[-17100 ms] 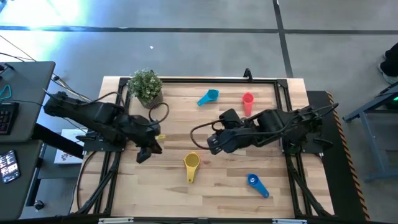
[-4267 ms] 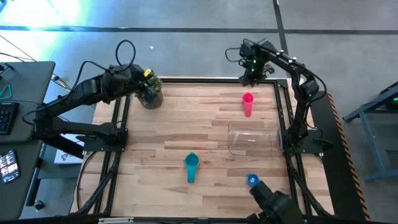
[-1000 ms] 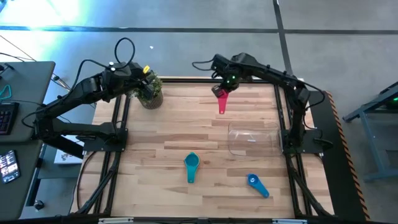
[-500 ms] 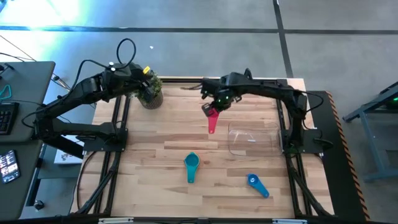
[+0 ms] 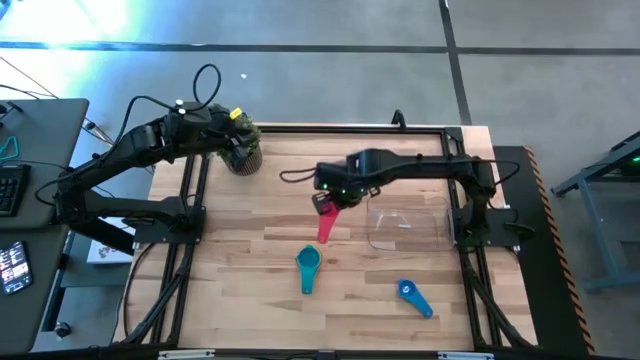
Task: Nest measuring cups in basket
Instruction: Stack the pink measuring cup on top of the light blue measuring cup
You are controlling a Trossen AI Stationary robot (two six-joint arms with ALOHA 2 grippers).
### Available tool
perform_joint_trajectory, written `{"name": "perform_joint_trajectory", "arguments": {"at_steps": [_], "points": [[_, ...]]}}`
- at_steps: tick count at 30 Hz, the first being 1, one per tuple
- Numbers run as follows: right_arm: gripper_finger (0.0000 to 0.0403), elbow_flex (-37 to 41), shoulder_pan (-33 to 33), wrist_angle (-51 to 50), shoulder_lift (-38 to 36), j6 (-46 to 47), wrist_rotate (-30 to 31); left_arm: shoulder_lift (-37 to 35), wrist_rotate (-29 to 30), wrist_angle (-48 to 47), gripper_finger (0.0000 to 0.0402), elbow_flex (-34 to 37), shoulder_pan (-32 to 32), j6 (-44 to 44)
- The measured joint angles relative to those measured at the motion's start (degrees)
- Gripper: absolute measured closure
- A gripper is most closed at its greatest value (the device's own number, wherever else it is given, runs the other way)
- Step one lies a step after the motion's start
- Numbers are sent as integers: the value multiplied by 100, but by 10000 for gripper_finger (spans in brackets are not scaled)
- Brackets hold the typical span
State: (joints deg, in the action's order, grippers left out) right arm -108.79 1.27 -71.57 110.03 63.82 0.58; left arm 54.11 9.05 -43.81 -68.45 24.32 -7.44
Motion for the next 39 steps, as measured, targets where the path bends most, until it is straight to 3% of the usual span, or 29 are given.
{"name": "perform_joint_trajectory", "arguments": {"at_steps": [10, 18, 24, 39], "points": [[403, 0, -648, 1278, 1, 773, 78, 0, -1276, -2, 289, 0, 0, -566], [403, 0, -937, 2228, 34, 831, 229, 0, -2092, -2, 289, 0, 0, -812], [403, 0, -1026, 2627, 267, 715, -26, -2, -2200, -4, 289, 0, 0, -850], [402, 2, -976, 2277, 859, 472, -552, -2, -2204, -13, 289, 0, -4, -848]]}}
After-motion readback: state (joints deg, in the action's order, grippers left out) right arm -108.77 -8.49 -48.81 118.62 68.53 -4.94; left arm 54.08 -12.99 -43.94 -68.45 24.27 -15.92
